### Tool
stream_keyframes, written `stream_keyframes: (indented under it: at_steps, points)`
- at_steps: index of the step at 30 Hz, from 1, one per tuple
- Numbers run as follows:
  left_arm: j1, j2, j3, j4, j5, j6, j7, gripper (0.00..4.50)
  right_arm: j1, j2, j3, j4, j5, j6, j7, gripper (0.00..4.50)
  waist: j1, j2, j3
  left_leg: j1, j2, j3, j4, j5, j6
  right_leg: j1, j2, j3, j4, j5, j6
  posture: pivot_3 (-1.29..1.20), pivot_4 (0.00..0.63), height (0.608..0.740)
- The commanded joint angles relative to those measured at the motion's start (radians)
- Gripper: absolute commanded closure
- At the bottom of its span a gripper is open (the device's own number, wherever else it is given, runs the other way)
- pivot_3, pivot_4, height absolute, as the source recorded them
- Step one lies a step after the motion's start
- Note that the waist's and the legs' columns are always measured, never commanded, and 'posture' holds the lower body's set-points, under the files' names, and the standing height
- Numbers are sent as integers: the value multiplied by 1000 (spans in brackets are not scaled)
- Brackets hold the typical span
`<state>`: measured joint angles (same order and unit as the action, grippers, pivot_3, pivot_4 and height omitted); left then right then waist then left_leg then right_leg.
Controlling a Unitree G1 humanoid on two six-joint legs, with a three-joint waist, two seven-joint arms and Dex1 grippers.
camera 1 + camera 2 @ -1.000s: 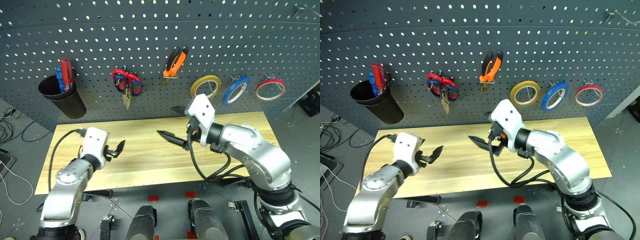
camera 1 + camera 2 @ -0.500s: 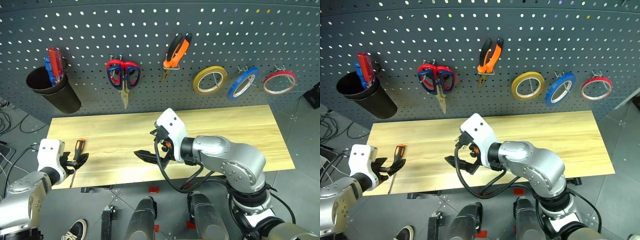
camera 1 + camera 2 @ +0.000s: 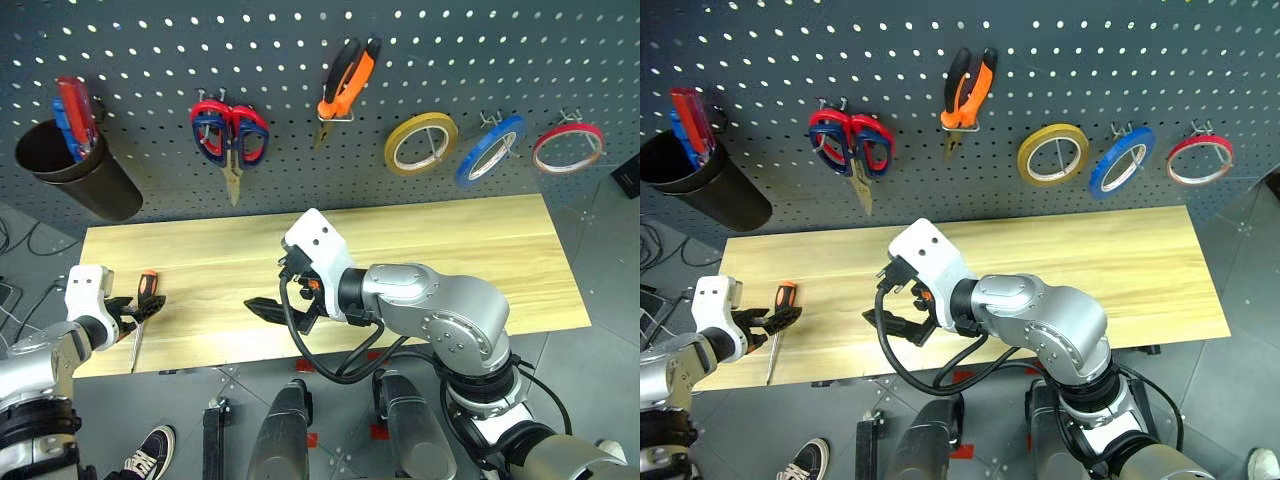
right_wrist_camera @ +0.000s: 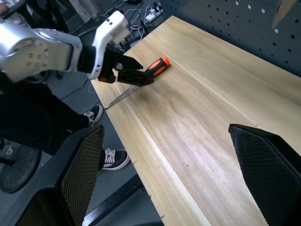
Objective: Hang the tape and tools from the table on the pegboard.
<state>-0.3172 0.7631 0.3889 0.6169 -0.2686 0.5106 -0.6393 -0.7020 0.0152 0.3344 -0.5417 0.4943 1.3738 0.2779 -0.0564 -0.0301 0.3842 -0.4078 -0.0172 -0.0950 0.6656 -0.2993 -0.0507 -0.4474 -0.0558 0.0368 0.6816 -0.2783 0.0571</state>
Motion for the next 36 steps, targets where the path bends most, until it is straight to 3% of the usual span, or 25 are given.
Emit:
stream_keyframes:
  at_steps: [1,5,8,15,21,25,30,36]
  points:
    - [-41,35,-32,126,50,-61,18,839,-15,20,-9,-22,19,3,0,0,-1,0,1,-2,0,0,1,1,-2,-2,0,0,1,0,0,0,468,740]
    - [-110,30,-93,261,101,-88,29,839,-18,19,-12,-13,15,0,0,0,-2,1,1,-8,0,3,2,3,-5,-9,0,0,5,1,-1,-11,466,740]
    - [-148,19,-117,312,116,-89,34,1433,-18,24,-25,-4,20,1,3,0,-2,1,1,-7,-3,5,3,4,-4,-10,-1,1,8,1,-1,-15,448,740]
    - [-101,17,-108,282,95,-56,58,3489,-42,-43,3,17,4,-101,63,0,-8,1,-3,-7,-1,4,7,5,-4,-10,-2,2,12,1,-1,-21,352,740]
    - [31,-12,-59,21,46,-59,79,3499,-39,-178,47,5,-58,-312,140,0,-31,-4,-37,-8,-2,5,8,5,-6,-10,-9,1,8,1,-1,-30,231,740]
    - [158,-61,-7,-270,-9,-31,113,3499,-13,-239,42,0,-95,-490,204,0,-28,-13,-75,-10,-3,4,8,6,-6,-10,-12,-1,6,1,-1,-45,162,740]
    - [298,-126,26,-649,-72,-17,136,3499,-1,-340,-25,-24,-51,-530,306,0,-24,-22,-126,-12,-5,2,7,5,-6,-7,-14,-3,-1,3,-2,-35,110,740]
    - [212,-100,59,-958,-235,99,127,3499,2,-424,-110,-42,17,-535,392,0,6,-21,-186,-10,-6,1,8,5,-6,-4,-14,-5,-2,4,-1,8,58,740]
